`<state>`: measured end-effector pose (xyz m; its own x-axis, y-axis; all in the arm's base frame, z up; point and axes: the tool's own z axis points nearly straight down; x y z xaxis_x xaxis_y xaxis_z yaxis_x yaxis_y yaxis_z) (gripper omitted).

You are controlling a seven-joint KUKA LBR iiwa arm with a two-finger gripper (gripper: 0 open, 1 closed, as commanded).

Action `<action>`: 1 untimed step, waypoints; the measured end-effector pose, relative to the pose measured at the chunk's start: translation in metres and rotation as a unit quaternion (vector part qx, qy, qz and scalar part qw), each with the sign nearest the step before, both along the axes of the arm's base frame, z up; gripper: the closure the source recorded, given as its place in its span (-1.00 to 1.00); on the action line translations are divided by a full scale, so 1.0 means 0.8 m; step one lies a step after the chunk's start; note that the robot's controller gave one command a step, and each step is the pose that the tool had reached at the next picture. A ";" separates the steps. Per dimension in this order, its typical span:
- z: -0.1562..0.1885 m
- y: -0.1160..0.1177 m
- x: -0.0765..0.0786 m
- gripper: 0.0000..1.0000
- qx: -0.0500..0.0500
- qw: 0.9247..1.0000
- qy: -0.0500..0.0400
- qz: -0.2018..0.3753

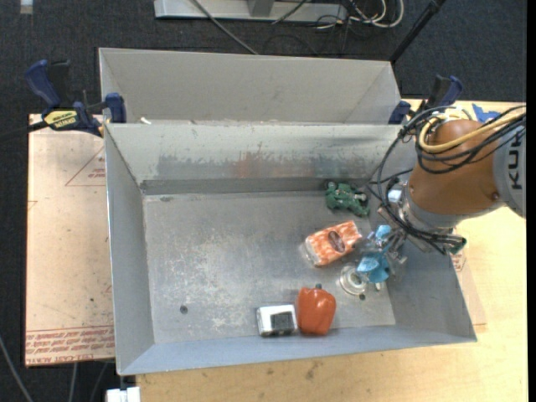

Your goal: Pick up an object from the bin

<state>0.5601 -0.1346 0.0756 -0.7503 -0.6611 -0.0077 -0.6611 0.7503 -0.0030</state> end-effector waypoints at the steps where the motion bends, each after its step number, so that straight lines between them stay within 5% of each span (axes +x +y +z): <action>1: 0.000 0.000 0.000 1.00 0.000 1.000 0.000 0.000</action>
Offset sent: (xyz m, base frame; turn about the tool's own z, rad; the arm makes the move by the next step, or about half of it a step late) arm 0.0502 0.0054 0.1115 0.0128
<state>0.5601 -0.1346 0.0756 -0.7506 -0.6607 -0.0079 -0.6607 0.7507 -0.0027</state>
